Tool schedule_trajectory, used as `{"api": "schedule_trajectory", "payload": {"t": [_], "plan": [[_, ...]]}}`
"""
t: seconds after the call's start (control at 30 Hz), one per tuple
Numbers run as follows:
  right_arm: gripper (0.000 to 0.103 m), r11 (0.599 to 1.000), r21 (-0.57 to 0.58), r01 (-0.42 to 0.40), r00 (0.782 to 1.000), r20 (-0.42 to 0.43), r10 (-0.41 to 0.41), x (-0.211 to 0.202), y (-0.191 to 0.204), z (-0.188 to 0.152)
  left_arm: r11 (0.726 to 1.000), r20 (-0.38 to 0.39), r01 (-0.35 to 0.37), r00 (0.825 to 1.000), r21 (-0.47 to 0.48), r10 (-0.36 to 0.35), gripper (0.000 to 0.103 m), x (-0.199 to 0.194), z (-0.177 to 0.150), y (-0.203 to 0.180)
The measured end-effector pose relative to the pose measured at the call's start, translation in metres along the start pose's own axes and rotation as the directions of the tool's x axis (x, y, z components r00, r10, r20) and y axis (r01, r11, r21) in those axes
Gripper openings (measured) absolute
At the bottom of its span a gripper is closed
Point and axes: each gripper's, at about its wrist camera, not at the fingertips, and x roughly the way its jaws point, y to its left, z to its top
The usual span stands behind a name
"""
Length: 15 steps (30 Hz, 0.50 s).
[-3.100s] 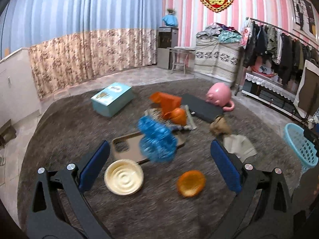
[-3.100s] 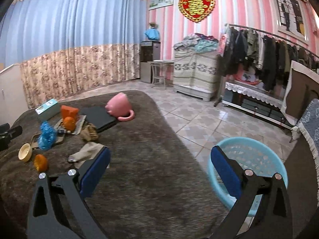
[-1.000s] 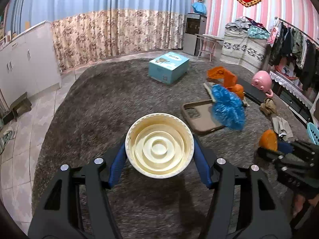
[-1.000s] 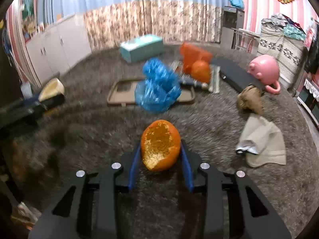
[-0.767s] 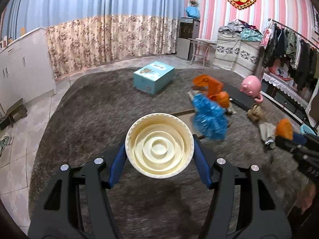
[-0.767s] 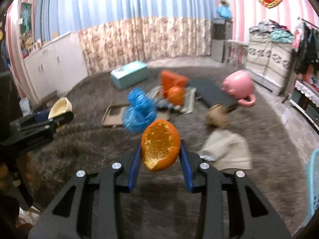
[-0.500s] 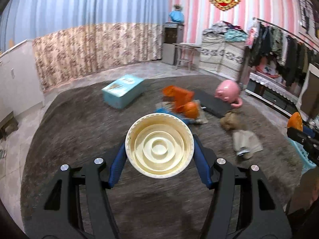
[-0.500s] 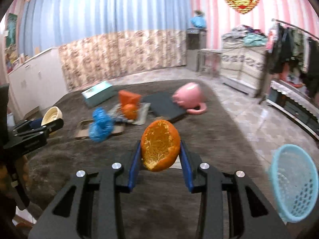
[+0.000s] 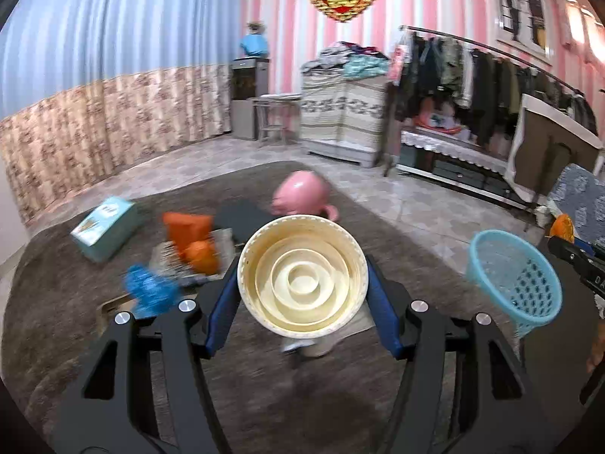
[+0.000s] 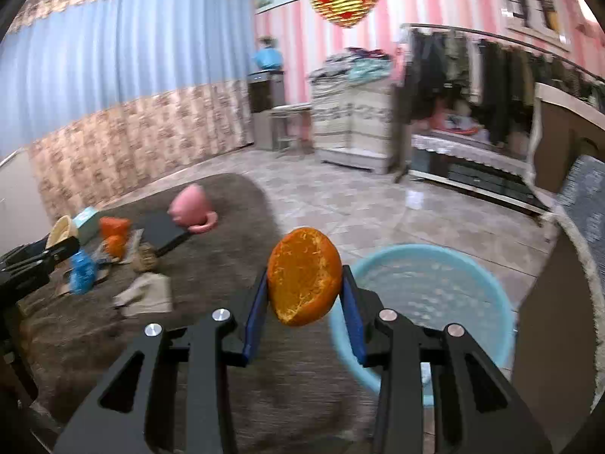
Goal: Collect trash
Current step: 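Carry the cream bowl and orange peel in both tools over the light-blue basket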
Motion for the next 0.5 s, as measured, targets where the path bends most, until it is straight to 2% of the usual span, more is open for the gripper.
{"api": "schedule_trajectory", "payload": {"t": [0.23, 0.5], "plan": [[0.037, 0.992, 0.056, 0.116, 0.993, 0.021, -0.118, -0.009, -0.054, -0.004, 0.995, 0.005, 0.086, 0.996, 0.060, -0.086, 0.061, 0.020, 0.011, -0.062], [0.037, 0.979, 0.098, 0.177, 0.984, 0.005, -0.178, -0.007, -0.086, -0.013, 0.978, 0.006, 0.171, 0.985, 0.120, -0.173, 0.061, 0.040, 0.022, -0.124]]}}
